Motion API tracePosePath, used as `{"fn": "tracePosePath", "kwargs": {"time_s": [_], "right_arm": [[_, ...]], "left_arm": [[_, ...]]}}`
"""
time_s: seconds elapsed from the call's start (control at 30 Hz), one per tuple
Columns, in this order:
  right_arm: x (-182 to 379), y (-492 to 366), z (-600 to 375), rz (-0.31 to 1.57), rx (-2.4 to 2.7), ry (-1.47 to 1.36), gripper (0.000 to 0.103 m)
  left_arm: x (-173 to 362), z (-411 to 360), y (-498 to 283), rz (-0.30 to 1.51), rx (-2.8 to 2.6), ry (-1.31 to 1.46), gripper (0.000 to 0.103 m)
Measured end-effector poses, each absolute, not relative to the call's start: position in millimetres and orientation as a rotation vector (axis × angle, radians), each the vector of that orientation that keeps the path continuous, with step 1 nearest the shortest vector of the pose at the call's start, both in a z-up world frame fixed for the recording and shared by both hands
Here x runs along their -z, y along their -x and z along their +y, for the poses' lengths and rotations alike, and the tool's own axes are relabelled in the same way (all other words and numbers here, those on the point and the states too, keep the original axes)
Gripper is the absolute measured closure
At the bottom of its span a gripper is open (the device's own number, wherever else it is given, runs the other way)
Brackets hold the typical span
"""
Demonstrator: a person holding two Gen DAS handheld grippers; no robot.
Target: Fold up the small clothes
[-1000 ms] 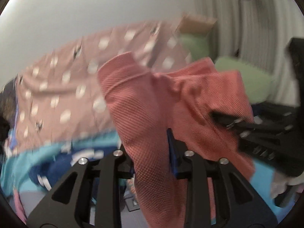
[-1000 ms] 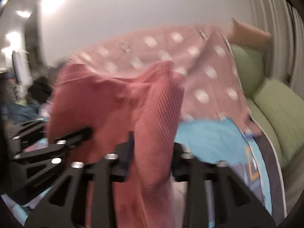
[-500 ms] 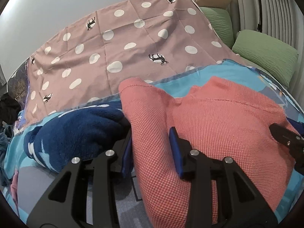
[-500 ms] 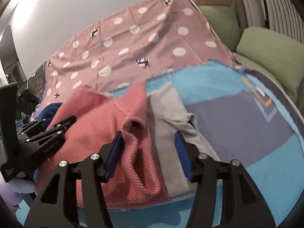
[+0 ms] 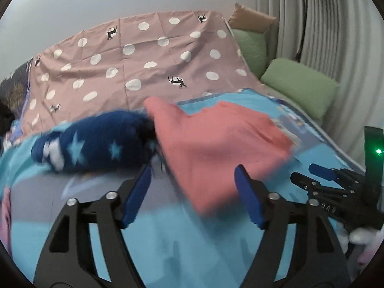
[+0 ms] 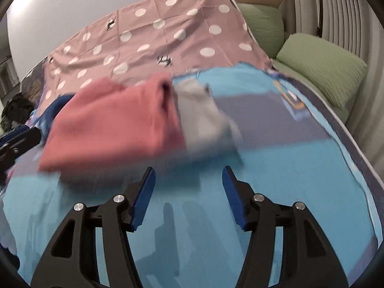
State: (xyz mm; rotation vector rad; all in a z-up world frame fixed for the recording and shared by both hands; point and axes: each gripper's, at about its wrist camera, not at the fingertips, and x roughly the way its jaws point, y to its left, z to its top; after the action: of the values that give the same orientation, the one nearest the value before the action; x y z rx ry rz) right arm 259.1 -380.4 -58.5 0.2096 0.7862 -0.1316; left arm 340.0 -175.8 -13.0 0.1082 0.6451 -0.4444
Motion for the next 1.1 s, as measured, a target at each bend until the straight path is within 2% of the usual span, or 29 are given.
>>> {"fn": "tracePosePath", "kwargs": {"time_s": [0.03,0.17,0.23,0.3,0.37,0.5,0.63,0.73,1.1], "right_arm": [[53.7,-242.4,-377.9,0.773,0.121,-0.202,0.045],[17.3,-164.3,-357.3,0.677,0.064,-0.159,0.045],[-1.5,-134.2,-346.8,0.625,0.05,-0.151,0.04],[-23.0,-96.0,-333.5,0.531,0.068,-0.145,0.019],[-41.1,-61.8,-315.6,0.449,0.078,-0.121,0.01],[-61.3,-25.7,-293.1,0.392,0.113,-0.097,0.01],[-75.8,3.6,-289.9,0.399,0.07,-0.17,0.009],[-82.3,20.7,-281.9,0.391,0.109,-0.13,0.005],[-82.0,47.9,-254.8,0.432,0.152,-0.099,0.002]], "left_arm": [[13.4,-165.2,-320.7,0.645,0.442,-0.087,0.019],[9.2,-132.5,-254.2,0.645,0.424,-0.028,0.013],[-0.8,-121.9,-226.4,0.622,0.423,-0.001,0.009],[-15.4,-114.2,-193.5,0.578,0.429,0.023,0.005],[-28.8,-110.4,-167.6,0.531,0.428,0.018,0.002],[-52.1,-113.5,-107.4,0.45,0.397,-0.044,0.002],[-63.0,-113.4,-66.5,0.447,0.343,-0.091,0.002],[-67.1,-109.8,-44.0,0.456,0.343,-0.095,0.002],[-64.5,-70.3,-7.3,0.489,0.301,-0.009,0.002]]}}
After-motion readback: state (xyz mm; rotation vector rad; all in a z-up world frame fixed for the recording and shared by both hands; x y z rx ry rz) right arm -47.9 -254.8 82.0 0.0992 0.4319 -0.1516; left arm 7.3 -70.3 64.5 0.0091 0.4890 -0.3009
